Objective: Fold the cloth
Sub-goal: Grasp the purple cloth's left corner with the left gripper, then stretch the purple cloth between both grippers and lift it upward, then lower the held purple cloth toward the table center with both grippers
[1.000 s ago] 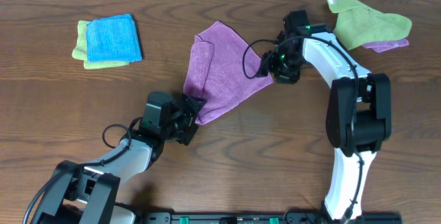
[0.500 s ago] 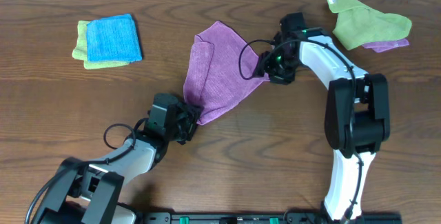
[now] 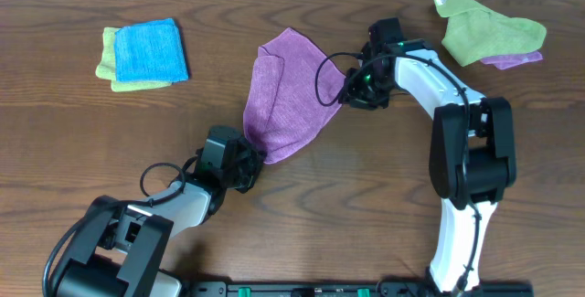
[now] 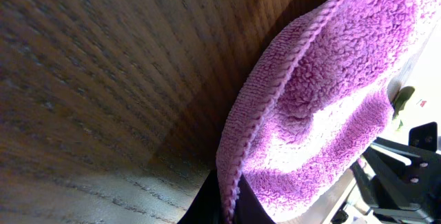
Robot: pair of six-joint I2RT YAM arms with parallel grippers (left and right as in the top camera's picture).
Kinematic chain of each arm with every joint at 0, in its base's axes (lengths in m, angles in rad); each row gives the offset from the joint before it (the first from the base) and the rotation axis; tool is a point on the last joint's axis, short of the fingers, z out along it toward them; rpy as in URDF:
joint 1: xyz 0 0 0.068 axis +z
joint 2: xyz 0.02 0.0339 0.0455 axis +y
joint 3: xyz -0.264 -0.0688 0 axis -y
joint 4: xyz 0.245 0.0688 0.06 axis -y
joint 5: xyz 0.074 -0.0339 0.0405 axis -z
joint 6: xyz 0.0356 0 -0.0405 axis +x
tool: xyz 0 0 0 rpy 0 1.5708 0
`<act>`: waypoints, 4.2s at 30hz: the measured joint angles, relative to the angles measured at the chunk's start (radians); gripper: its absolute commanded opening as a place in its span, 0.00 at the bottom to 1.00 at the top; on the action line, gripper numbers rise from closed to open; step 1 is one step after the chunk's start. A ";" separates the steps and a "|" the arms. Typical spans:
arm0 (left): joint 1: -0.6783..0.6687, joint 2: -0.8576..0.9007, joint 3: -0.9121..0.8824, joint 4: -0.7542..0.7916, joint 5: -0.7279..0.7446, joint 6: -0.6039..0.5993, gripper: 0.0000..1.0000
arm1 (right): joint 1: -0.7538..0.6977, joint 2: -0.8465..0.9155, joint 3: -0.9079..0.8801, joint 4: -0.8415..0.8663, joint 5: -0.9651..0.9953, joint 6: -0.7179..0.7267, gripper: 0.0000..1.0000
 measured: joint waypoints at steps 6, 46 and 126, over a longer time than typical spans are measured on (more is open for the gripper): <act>0.000 0.000 -0.001 0.039 0.000 0.019 0.06 | 0.001 0.000 -0.006 0.016 0.007 0.005 0.01; 0.241 0.038 0.515 -0.194 0.412 0.376 0.06 | -0.016 -0.309 -0.016 0.064 0.060 -0.078 0.01; 0.057 0.297 0.843 -1.323 0.204 0.981 0.51 | -0.040 -0.391 -0.274 -0.279 0.229 -0.235 0.54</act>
